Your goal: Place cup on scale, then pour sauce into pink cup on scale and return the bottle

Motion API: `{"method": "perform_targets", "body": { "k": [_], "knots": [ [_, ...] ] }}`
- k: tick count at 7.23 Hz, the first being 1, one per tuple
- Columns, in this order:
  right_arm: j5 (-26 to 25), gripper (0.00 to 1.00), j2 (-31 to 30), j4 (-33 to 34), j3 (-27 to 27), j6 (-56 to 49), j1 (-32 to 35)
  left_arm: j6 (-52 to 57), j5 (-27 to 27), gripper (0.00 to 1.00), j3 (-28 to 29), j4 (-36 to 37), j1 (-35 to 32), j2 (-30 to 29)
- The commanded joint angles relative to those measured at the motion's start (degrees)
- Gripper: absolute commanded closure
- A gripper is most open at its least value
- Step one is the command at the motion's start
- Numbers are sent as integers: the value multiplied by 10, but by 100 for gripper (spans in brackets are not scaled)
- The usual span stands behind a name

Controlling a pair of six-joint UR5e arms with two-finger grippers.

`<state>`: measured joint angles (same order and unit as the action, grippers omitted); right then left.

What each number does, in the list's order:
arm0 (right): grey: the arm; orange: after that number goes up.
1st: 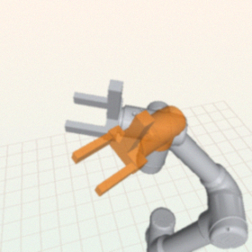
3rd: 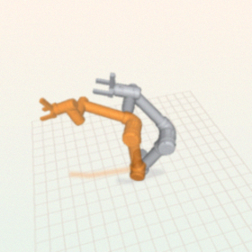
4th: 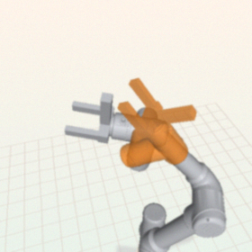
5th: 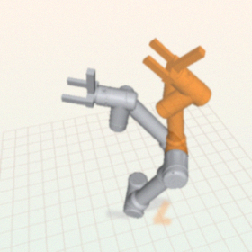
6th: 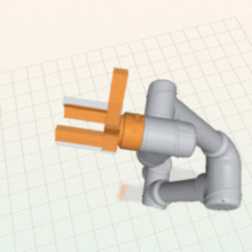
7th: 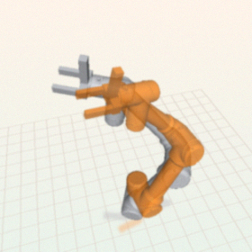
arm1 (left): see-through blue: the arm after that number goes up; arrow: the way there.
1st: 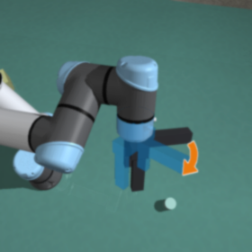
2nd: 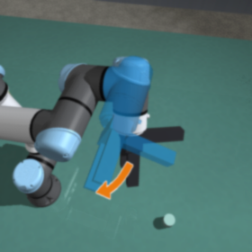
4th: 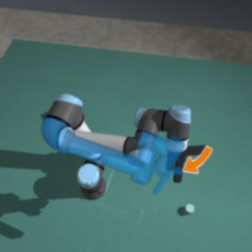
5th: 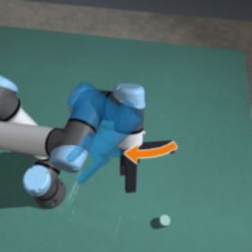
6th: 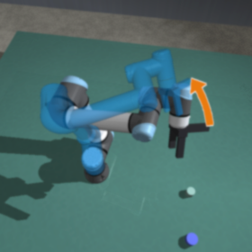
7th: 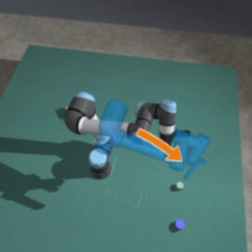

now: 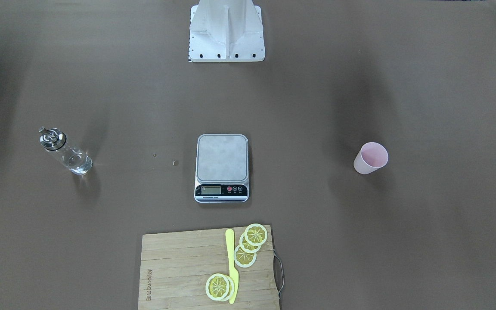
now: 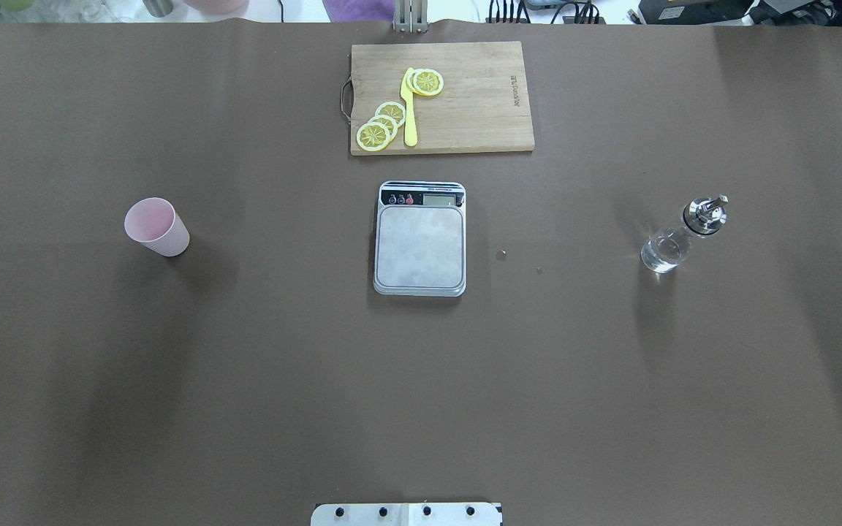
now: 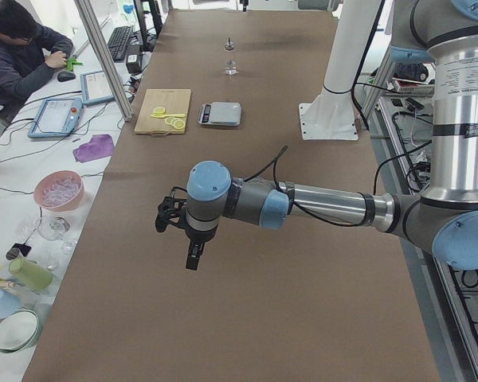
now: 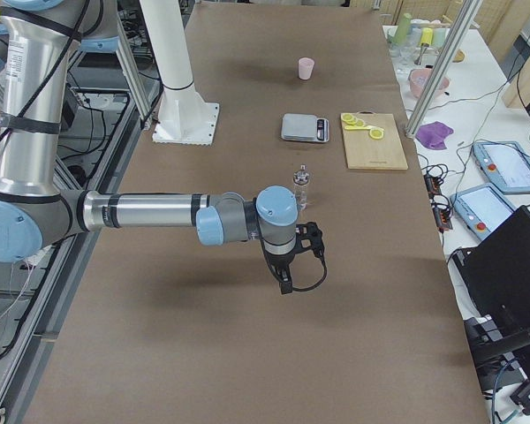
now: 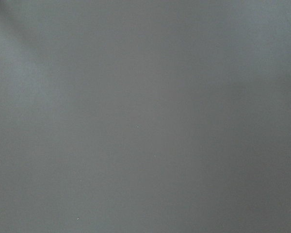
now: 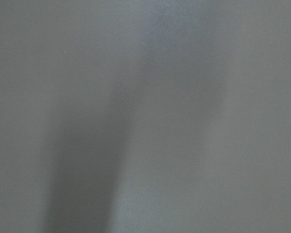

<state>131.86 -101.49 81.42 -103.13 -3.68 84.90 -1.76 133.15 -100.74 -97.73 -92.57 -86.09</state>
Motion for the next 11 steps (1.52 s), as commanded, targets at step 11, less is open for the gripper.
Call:
{"method": "perform_targets", "body": {
  "k": [11],
  "knots": [
    [28, 0, 30, -88, 14, 48, -4, -56, 14, 2, 33, -238, 26, -10]
  ]
}}
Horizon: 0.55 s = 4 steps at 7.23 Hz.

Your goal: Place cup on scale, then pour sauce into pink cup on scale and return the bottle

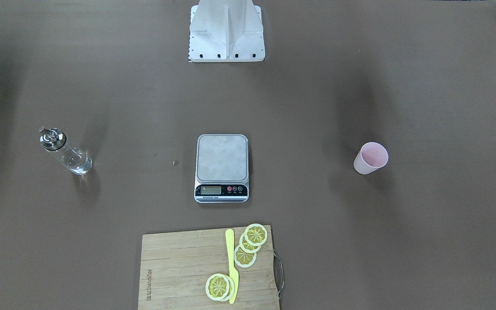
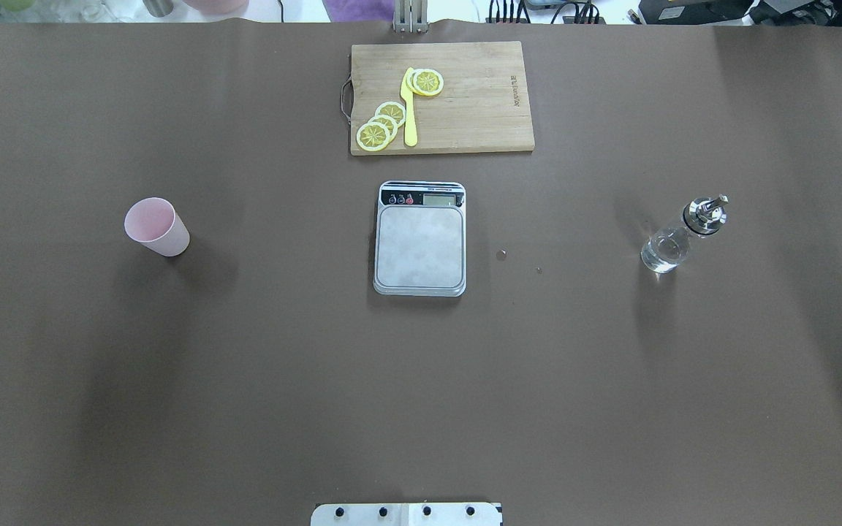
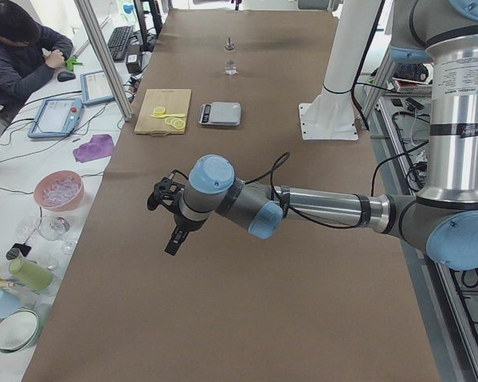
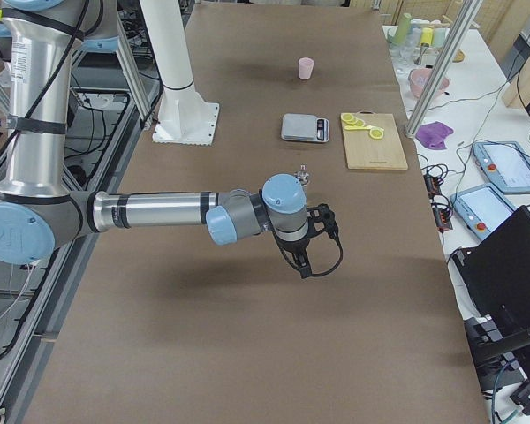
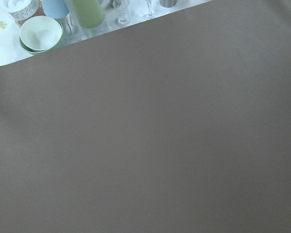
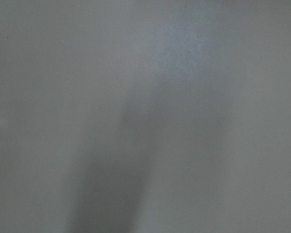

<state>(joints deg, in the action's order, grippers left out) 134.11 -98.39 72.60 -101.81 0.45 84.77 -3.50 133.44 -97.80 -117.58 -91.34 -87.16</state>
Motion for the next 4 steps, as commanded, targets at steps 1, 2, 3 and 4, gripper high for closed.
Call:
{"method": "perform_targets", "body": {
  "k": [1, 2, 3, 4],
  "knots": [
    [9, 0, -2, -2, 1, 26, -12, -112, 18, 3, -4, -41, 56, -16],
    [7, 0, -4, -5, 0, 56, -28, -176, 10, 2, -5, -68, 106, -18],
    [5, 0, -5, -23, -1, 84, -39, -254, -13, 2, -14, -76, 155, -27],
    [-1, 0, -5, -54, -1, 141, -59, -359, -48, 2, -31, -77, 217, -30]
  ]
}}
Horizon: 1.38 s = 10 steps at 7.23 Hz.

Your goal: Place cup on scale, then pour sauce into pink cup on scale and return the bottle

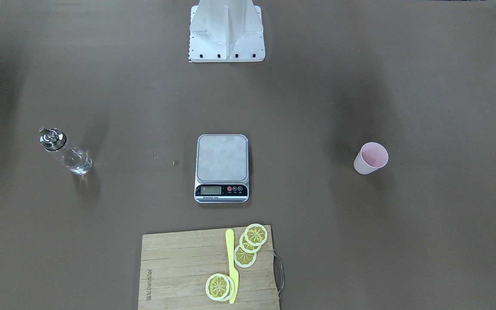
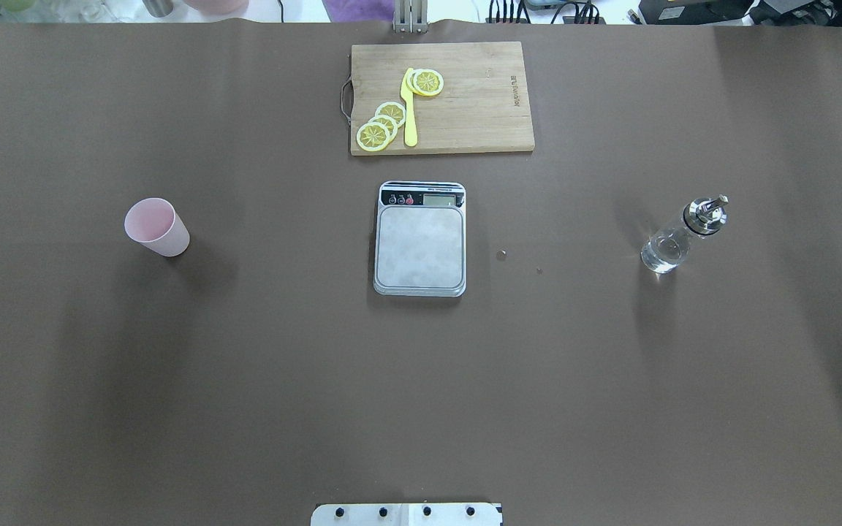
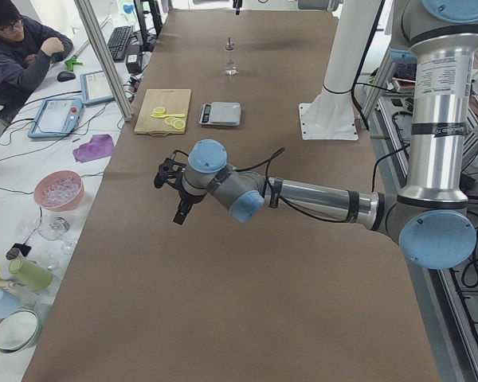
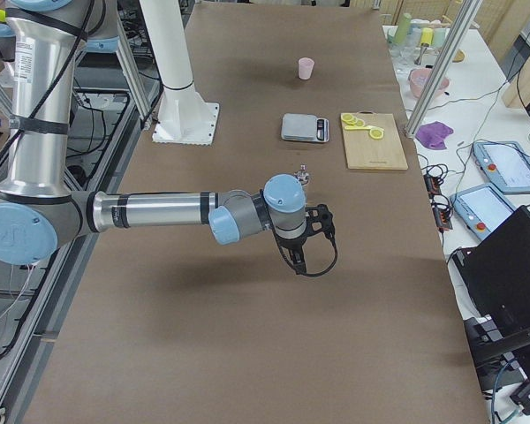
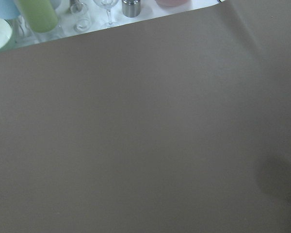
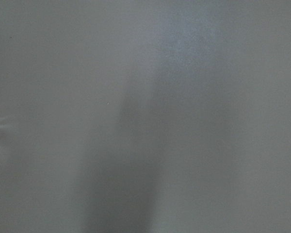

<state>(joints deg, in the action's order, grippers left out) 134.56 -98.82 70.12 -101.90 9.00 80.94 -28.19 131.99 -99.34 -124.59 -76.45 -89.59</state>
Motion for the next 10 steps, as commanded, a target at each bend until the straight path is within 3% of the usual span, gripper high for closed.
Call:
{"method": "perform_targets", "body": {
  "k": [1, 3, 4, 7, 8, 10],
  "knots": [
    [-13, 0, -9, -59, -1, 85, -34, -170, -73, 2, -24, -6, 124, -18],
    [-28, 0, -11, -61, -1, 91, -40, -260, -164, 7, -20, -4, 224, -33],
    [-28, 0, -13, -62, -1, 91, -40, -270, -182, 11, -13, -3, 251, -44],
    [-28, 0, -13, -66, -1, 91, -40, -287, -184, 40, 26, -3, 254, -89],
    [-28, 0, -13, -66, -1, 91, -40, -286, -184, 54, 35, -7, 254, -95],
    [-28, 0, -13, -66, 0, 91, -41, -286, -184, 71, 34, -7, 259, -95]
  ]
}}
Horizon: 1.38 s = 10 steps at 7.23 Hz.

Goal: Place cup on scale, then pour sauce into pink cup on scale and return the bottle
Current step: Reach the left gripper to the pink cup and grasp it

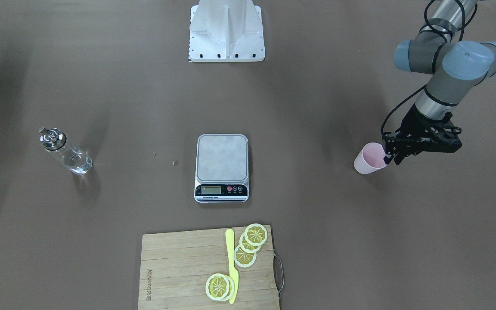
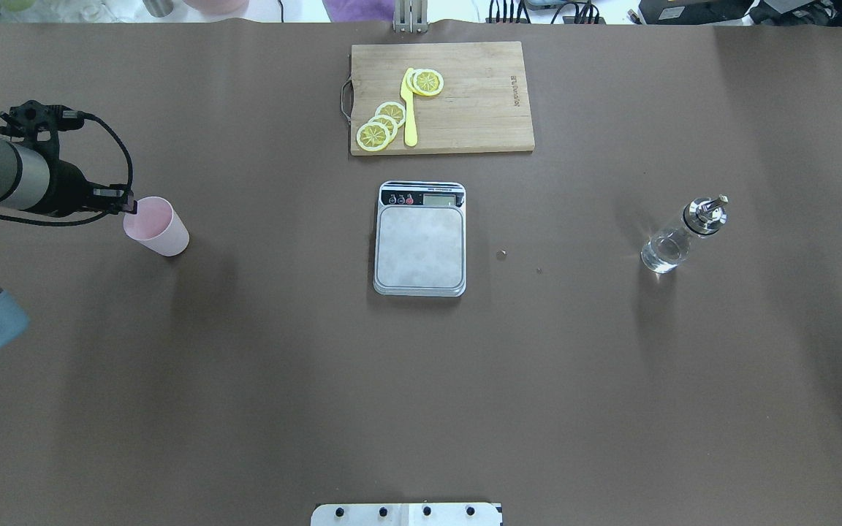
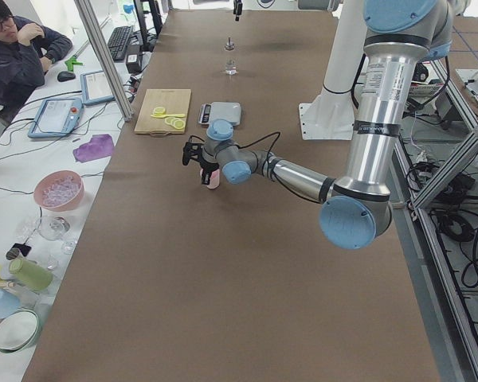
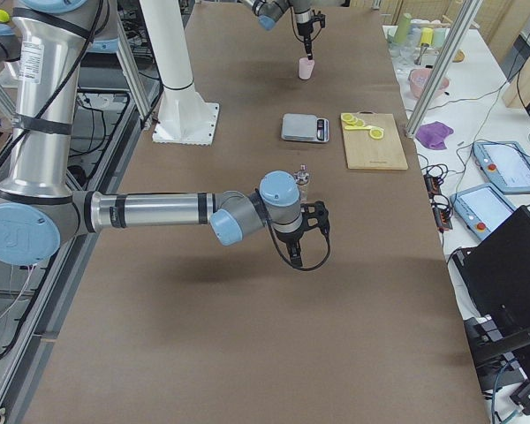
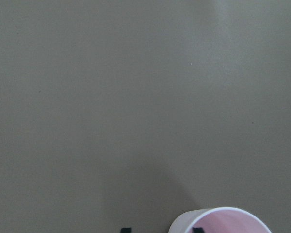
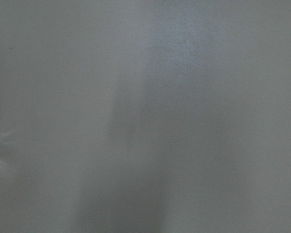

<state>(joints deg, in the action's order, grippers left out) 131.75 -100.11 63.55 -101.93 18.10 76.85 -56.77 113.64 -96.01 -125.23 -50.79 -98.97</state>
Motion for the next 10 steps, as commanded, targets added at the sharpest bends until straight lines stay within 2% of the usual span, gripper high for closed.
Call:
{"method": "perform_targets", "body": {
  "k": [1, 5, 6, 7, 10],
  "knots": [
    [0, 0, 0, 0, 1, 0, 0, 1, 0, 74, -1, -1, 6, -2],
    [0, 0, 0, 0, 2, 0, 0, 2, 1, 75, -6, -2, 10, -2],
    [0, 0, 0, -1, 2, 0, 0, 4, 0, 94, -8, -2, 10, -2],
    [0, 0, 0, -1, 2, 0, 0, 7, 1, 100, -19, -2, 10, -2],
    [0, 0, 0, -1, 3, 0, 0, -17, 3, 100, -43, 8, 9, -47]
  ]
}}
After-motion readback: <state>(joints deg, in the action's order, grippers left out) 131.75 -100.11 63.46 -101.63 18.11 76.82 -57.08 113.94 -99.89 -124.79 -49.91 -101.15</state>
